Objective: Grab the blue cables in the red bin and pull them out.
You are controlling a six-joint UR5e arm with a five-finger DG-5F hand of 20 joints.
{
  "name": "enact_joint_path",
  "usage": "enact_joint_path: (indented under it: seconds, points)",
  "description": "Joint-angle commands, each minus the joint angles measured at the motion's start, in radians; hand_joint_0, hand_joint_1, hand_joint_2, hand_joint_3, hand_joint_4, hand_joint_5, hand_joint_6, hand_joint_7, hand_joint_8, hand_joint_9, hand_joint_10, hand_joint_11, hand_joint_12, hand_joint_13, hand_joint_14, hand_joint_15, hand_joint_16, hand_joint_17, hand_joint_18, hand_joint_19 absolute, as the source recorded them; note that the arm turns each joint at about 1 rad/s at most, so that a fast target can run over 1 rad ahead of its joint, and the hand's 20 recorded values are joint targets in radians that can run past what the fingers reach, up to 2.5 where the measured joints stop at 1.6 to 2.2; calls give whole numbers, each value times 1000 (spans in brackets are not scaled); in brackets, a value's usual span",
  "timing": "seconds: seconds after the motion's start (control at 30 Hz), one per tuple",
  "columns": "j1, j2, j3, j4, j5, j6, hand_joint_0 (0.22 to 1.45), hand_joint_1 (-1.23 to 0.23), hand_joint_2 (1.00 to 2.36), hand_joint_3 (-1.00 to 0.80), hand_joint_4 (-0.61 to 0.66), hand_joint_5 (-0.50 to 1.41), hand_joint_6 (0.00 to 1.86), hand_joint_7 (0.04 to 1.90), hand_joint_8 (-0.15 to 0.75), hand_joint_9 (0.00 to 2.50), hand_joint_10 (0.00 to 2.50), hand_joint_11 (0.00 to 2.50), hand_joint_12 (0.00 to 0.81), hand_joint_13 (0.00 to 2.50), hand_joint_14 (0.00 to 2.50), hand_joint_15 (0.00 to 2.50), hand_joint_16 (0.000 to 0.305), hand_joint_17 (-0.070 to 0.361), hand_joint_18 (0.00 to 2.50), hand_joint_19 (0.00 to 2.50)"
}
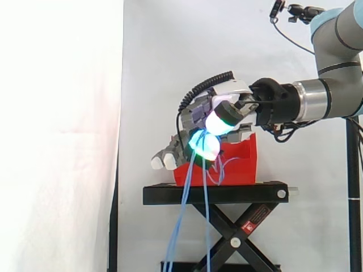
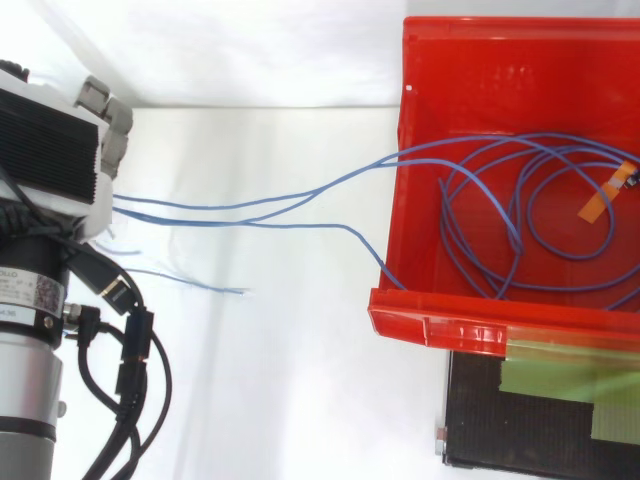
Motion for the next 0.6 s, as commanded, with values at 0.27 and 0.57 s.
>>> enact_joint_path:
  seconds: [0.27, 0.57]
  points:
    - [-1, 0, 0, -10, 0, 11, 739, -685, 1000, -1000, 219, 675, 622, 560, 280, 638, 12, 388, 332, 289, 4, 113, 52, 117, 222, 242]
    - [-1, 0, 0, -34, -1, 56, 726, -653, 1000, -1000, 231, 703, 528, 600, 289, 633, 12, 384, 338, 284, 4, 107, 53, 119, 219, 240]
